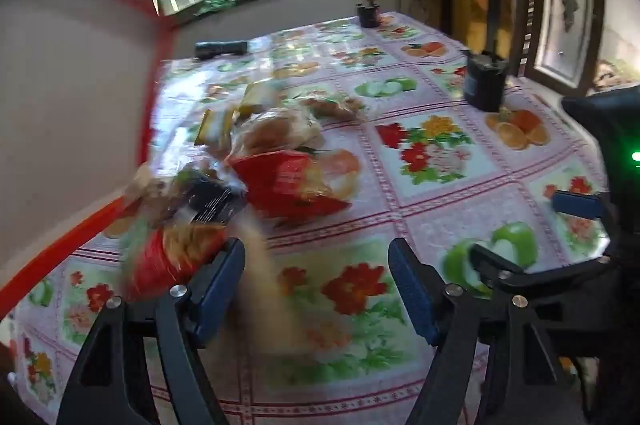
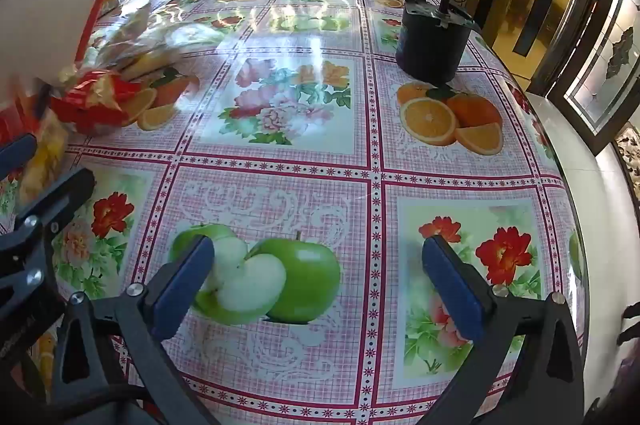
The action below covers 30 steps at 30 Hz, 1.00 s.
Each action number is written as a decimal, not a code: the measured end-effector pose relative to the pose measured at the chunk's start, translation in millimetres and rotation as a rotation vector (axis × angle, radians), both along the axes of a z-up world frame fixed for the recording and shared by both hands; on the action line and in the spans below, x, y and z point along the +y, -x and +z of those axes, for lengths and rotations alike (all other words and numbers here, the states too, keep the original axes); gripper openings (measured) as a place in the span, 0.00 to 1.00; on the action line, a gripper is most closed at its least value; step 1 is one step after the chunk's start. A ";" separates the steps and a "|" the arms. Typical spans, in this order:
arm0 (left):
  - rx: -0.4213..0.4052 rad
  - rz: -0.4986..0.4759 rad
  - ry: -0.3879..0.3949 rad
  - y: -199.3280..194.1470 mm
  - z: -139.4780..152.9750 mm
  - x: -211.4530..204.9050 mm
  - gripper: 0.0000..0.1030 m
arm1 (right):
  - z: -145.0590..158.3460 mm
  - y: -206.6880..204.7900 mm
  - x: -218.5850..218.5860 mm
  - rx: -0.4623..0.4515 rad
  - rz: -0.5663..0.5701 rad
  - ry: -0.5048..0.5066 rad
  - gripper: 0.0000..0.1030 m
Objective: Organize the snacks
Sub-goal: 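Move both tools over the snacks toward the green bag and white bar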
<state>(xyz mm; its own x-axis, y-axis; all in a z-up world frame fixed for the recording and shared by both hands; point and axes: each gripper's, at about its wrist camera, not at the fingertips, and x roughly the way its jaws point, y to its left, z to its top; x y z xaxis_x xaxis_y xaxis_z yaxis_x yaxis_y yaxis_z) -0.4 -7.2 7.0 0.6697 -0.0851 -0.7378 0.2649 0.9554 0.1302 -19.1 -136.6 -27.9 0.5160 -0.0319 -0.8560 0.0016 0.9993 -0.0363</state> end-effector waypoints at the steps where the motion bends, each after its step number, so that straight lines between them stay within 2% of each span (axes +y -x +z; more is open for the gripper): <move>1: 0.020 -0.013 0.023 -1.8 -1.0 -2.3 0.71 | -0.1 -0.1 0.0 0.005 0.000 0.001 1.00; 5: 0.043 -0.016 0.085 -3.4 2.9 13.8 0.71 | -0.1 -0.1 0.0 0.003 0.000 0.000 1.00; 9: 0.031 0.000 0.147 -4.5 6.2 41.9 0.71 | -0.2 -0.1 -0.1 0.002 0.000 -0.001 1.00; 14: 0.082 0.080 0.242 -17.4 -1.0 73.7 0.71 | -0.2 -0.2 0.0 0.002 0.000 -0.001 1.00; 22: 0.000 0.070 0.267 -7.4 21.7 95.7 0.71 | -0.4 -0.4 0.1 0.002 0.000 -0.001 1.00; 26: -0.044 0.077 0.320 3.5 39.4 110.3 0.73 | -0.4 -0.5 0.3 0.001 0.000 -0.001 1.00; 30: -0.013 0.084 0.363 4.1 44.6 112.1 0.73 | -0.3 -0.5 0.4 0.001 0.000 -0.001 1.00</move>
<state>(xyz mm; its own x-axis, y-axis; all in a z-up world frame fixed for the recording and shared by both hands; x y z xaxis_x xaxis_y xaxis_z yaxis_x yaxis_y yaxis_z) -4.6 105.0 51.7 0.6942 -0.2844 -0.6612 0.1846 0.9582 -0.2184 -18.6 -136.2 -28.2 0.5148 -0.0310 -0.8567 0.0012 0.9994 -0.0355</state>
